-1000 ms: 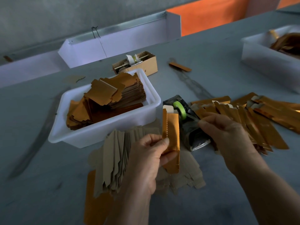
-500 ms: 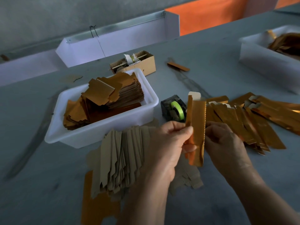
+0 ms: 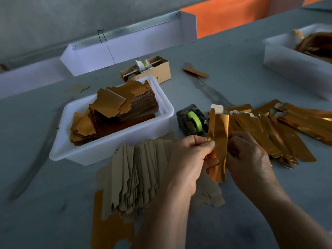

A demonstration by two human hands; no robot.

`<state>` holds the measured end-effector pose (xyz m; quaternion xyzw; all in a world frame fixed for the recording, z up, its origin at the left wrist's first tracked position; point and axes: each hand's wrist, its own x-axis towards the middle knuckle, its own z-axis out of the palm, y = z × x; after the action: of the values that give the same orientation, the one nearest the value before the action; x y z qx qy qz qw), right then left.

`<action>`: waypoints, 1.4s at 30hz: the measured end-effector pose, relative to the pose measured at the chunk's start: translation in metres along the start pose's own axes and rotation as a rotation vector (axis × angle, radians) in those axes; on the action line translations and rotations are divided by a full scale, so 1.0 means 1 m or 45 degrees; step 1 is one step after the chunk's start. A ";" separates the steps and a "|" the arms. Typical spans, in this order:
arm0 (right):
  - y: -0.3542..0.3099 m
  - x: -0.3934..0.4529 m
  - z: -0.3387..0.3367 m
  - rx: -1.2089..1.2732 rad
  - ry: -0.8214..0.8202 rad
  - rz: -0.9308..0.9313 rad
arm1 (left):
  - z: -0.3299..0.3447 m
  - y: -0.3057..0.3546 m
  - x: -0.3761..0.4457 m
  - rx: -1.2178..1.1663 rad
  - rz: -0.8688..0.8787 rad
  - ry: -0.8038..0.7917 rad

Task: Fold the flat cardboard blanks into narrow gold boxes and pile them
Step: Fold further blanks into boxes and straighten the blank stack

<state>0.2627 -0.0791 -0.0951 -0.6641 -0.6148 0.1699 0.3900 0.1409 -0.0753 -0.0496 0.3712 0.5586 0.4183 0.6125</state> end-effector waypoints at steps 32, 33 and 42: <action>-0.042 -0.012 -0.049 0.305 -0.391 -0.033 | -0.020 0.008 -0.036 0.259 0.121 -0.133; -0.043 -0.012 -0.049 0.289 -0.388 -0.026 | -0.021 0.008 -0.036 0.262 0.105 -0.147; -0.051 -0.014 -0.047 0.136 -0.341 0.010 | -0.018 0.001 -0.036 0.349 0.190 -0.012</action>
<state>0.2588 -0.1096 -0.0317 -0.6162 -0.6487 0.2911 0.3388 0.1218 -0.1086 -0.0371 0.4937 0.5785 0.3808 0.5259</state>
